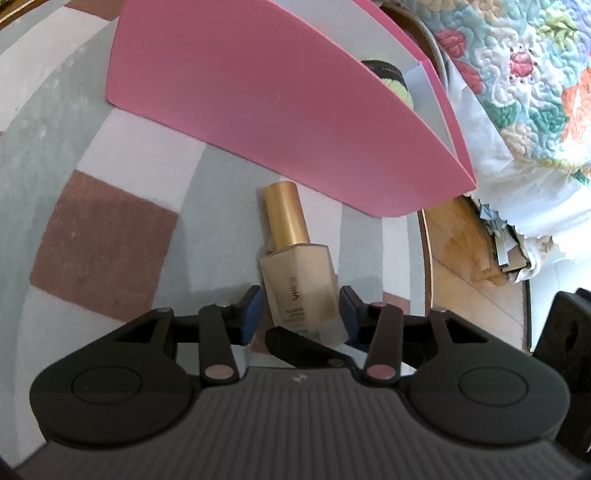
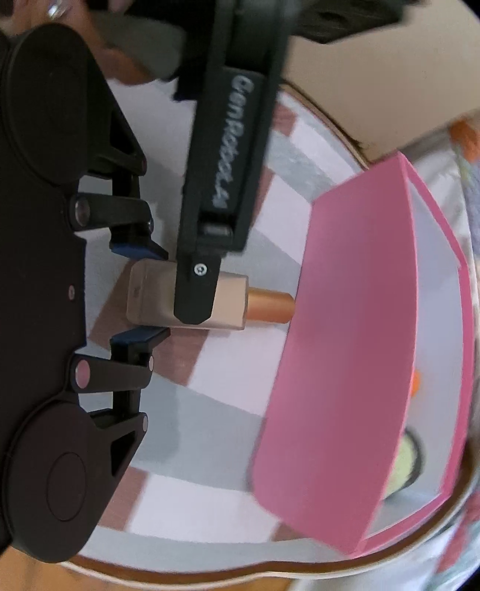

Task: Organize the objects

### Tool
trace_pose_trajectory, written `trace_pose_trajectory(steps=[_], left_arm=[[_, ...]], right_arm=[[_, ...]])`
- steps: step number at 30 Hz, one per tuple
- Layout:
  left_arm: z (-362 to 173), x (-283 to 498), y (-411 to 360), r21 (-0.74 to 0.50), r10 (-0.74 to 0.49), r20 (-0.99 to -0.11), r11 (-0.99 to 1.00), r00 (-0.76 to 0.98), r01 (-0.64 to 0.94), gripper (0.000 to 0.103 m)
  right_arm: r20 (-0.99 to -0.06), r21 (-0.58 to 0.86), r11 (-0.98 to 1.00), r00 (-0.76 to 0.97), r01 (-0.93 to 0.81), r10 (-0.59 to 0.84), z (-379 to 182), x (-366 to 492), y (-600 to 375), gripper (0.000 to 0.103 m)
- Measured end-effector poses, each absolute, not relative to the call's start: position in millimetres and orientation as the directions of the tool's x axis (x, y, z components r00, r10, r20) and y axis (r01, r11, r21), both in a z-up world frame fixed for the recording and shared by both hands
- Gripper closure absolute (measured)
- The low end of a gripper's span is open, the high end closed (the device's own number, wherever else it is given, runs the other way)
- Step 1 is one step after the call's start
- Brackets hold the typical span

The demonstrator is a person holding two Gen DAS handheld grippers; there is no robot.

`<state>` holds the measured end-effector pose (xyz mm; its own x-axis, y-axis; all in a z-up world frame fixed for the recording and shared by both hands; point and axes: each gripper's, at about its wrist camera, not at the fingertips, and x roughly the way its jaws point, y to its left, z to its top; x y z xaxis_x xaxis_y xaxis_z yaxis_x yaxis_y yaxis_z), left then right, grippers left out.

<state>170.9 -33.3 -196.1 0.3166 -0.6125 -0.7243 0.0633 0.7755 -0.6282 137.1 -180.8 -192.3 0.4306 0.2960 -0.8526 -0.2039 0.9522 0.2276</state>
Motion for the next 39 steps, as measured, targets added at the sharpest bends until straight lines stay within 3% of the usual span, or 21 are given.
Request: trace_pose_trajectory(steps=[6, 8, 23, 39], left_arm=[[-195, 167, -36, -0.604, -0.599, -0.737, 0.792, 0.313, 0.090, 0.054], [-194, 167, -37, -0.613, -0.611, -0.730, 0.784, 0.307, 0.102, 0.061], [-172, 132, -28, -0.569, -0.576, -0.771, 0.815, 0.271, 0.113, 0.062], [-89, 95, -16, -0.591, -0.597, -0.735, 0.797, 0.322, 0.128, 0.062]], right_arm=[[-0.794, 0.490, 0.872, 0.399, -0.025, 0.458, -203, 136, -212, 0.061], [-0.793, 0.485, 0.874, 0.405, -0.033, 0.456, -204, 132, -210, 0.061], [-0.814, 0.448, 0.888, 0.363, -0.102, 0.453, -190, 101, -201, 0.061], [-0.825, 0.371, 0.895, 0.355, -0.248, 0.441, -105, 63, -187, 0.061]])
